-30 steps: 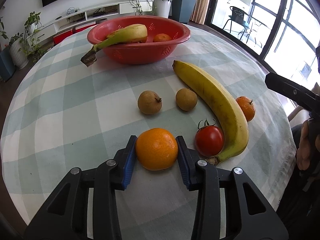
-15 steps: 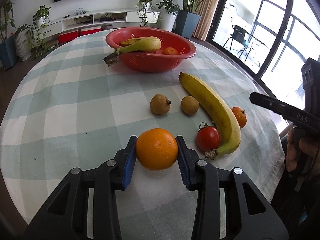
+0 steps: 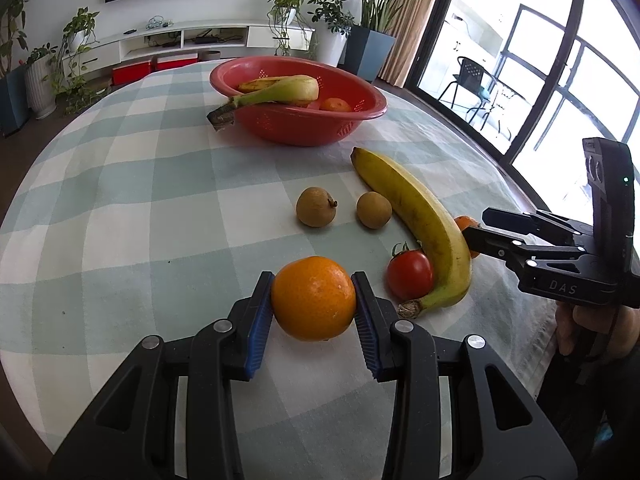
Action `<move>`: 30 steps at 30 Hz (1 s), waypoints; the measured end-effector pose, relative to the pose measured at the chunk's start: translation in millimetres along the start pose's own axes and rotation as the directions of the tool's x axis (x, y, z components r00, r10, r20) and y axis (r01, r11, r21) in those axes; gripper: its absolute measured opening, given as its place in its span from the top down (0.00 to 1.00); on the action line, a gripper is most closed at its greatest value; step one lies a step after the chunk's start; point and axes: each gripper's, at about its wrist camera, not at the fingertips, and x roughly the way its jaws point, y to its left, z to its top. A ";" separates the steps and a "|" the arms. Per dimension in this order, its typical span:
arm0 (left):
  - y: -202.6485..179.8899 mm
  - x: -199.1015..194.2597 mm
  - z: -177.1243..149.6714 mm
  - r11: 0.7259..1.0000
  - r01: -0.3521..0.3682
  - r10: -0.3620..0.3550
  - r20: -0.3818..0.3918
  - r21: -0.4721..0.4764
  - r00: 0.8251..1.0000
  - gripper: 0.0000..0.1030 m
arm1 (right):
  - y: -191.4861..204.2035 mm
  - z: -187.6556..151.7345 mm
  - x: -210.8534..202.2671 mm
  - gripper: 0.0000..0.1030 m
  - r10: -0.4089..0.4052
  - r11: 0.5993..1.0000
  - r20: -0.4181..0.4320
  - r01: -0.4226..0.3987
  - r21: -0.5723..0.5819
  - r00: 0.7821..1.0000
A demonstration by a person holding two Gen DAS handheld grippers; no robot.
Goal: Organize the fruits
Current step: 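Hold the orange in the left tool while the right tool grasps another orange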
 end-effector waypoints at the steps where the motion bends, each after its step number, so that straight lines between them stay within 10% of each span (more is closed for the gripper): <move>1: 0.1 -0.1 0.0 1.000 0.001 -0.001 0.000 -0.001 1.000 0.65 | 0.4 0.4 0.9 0.39 0.008 1.000 -0.012 -0.008 0.001 1.000; 8: 0.2 0.9 0.3 1.000 0.001 -0.001 -0.001 -0.004 1.000 0.65 | 3.5 -2.0 15.5 0.49 -0.055 0.998 -0.118 0.052 -0.032 0.991; 30: -2.5 1.8 -1.0 1.000 0.001 -0.001 -0.004 0.005 1.000 0.65 | 5.1 5.7 15.3 0.61 0.020 0.998 -0.084 -0.024 -0.051 0.996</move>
